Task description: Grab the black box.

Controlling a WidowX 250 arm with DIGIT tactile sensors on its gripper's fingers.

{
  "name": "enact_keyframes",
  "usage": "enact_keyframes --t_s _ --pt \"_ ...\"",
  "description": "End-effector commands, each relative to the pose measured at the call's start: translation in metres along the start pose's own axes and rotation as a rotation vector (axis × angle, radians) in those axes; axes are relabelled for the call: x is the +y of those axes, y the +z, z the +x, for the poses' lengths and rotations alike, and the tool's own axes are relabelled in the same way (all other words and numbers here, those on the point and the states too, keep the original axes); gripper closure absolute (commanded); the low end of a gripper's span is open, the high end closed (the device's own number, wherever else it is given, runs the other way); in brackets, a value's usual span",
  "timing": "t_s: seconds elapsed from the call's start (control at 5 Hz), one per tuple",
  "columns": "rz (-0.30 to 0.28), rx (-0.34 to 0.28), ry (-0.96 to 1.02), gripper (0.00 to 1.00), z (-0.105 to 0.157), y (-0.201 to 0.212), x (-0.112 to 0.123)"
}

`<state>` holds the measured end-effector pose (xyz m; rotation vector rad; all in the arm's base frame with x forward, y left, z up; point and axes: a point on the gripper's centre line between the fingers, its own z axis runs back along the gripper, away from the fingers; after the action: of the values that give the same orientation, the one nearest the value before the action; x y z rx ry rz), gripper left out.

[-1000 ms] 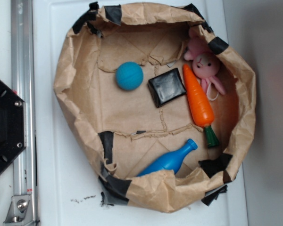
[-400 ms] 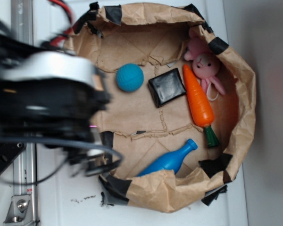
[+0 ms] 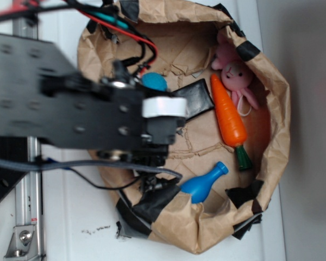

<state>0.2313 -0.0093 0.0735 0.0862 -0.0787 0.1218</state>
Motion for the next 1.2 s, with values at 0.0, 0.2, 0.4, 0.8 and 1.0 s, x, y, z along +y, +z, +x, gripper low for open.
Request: enact_keyframes --t_s 0.0,0.2,0.4,0.8,1.0 --pt "-0.044 -0.049 0.088 0.00 0.028 0.004 0.045" --pt "-0.088 -0.095 0.105 0.00 0.027 0.027 0.055" --pt "-0.092 -0.085 0.102 0.00 0.036 0.020 0.052" --pt "-0.063 -0.006 0.074 0.00 0.071 -0.031 0.028" --pt "-0.070 0.040 0.055 0.00 0.081 -0.050 0.015"
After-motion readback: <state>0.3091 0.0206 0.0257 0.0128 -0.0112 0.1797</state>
